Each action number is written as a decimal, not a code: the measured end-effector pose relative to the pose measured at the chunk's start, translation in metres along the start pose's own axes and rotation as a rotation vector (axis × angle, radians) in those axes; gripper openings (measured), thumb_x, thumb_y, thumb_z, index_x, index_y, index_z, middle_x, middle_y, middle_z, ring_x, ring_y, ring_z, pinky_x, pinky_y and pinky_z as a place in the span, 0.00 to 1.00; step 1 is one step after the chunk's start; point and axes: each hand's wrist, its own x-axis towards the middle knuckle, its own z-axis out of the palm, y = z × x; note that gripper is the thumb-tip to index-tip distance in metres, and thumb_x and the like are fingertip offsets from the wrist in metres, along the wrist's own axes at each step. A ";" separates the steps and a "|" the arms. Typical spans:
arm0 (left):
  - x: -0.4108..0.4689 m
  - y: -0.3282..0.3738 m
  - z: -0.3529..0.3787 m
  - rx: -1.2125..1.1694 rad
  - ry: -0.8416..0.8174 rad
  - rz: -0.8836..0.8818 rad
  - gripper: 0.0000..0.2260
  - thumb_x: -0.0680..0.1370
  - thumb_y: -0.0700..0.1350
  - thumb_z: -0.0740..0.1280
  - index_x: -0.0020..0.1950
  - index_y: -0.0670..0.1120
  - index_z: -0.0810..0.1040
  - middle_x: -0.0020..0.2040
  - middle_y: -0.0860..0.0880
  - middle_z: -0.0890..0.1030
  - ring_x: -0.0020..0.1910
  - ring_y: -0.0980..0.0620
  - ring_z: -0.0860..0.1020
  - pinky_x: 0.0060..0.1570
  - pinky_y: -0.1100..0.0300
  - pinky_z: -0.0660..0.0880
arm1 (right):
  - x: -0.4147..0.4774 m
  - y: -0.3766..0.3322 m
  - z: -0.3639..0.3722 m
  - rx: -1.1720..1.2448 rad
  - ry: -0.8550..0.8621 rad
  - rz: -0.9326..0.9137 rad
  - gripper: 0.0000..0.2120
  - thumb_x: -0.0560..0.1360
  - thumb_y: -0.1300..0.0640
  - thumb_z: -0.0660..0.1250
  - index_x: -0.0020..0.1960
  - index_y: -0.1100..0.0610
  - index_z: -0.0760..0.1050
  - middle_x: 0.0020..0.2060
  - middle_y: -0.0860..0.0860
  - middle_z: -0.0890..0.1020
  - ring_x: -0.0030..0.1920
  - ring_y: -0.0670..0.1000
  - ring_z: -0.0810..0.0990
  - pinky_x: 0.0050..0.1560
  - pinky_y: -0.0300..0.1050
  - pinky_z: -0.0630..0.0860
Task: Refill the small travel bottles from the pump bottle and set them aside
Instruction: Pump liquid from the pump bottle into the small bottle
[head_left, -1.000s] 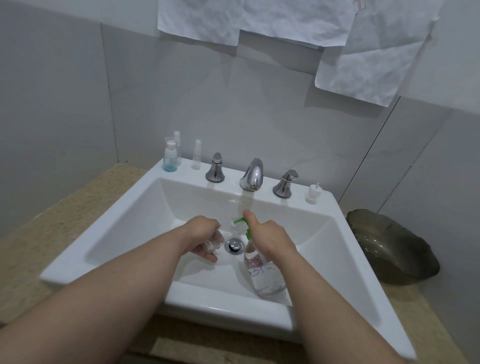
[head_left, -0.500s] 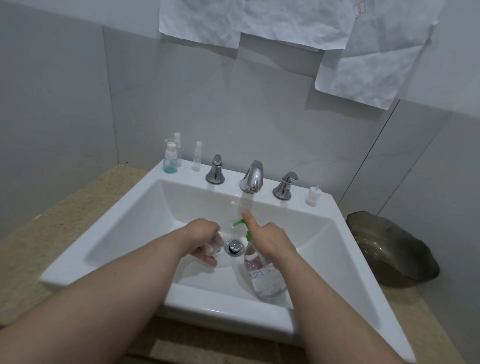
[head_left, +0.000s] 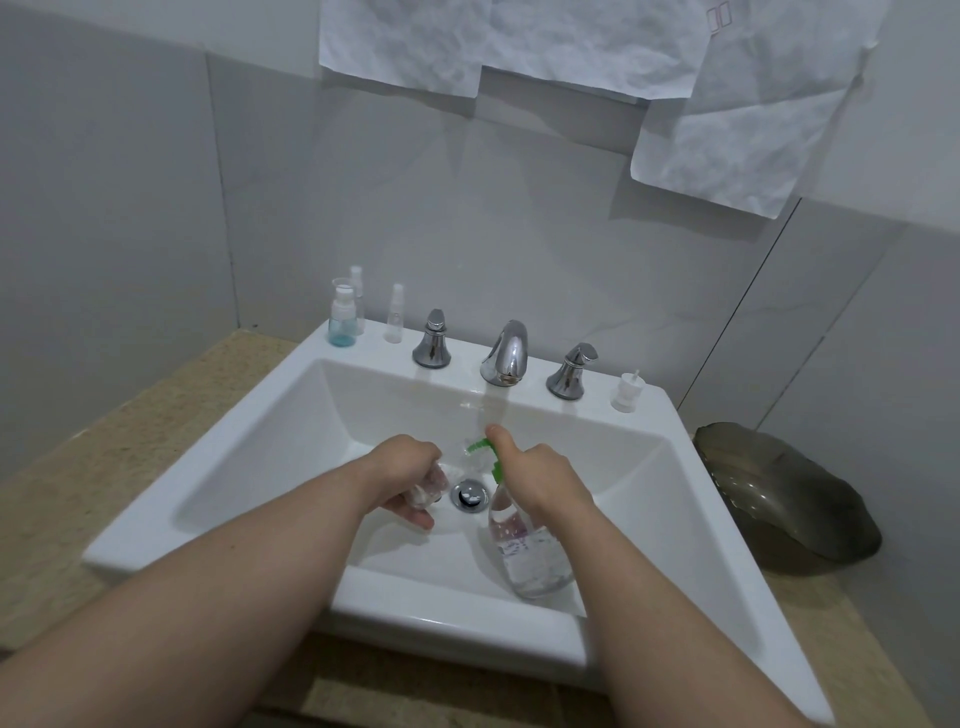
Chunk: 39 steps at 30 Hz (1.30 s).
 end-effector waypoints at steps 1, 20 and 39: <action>0.001 0.000 0.000 0.002 0.000 -0.001 0.16 0.83 0.44 0.59 0.47 0.35 0.81 0.48 0.36 0.81 0.33 0.36 0.82 0.51 0.39 0.83 | 0.000 -0.001 0.000 0.006 0.009 0.001 0.31 0.77 0.30 0.52 0.50 0.55 0.78 0.30 0.46 0.84 0.43 0.51 0.81 0.46 0.47 0.76; -0.008 0.004 0.001 -0.012 -0.018 -0.002 0.16 0.85 0.44 0.57 0.48 0.35 0.79 0.46 0.37 0.79 0.33 0.41 0.78 0.37 0.48 0.85 | 0.000 0.001 0.000 -0.016 0.012 0.007 0.37 0.75 0.22 0.47 0.43 0.53 0.76 0.34 0.48 0.86 0.45 0.49 0.81 0.49 0.49 0.76; -0.008 0.002 0.003 0.040 -0.050 -0.012 0.16 0.85 0.44 0.59 0.48 0.35 0.80 0.50 0.36 0.79 0.33 0.36 0.81 0.41 0.45 0.85 | 0.003 0.001 0.000 0.027 0.013 -0.013 0.31 0.75 0.38 0.52 0.47 0.61 0.84 0.33 0.47 0.87 0.39 0.52 0.84 0.51 0.45 0.81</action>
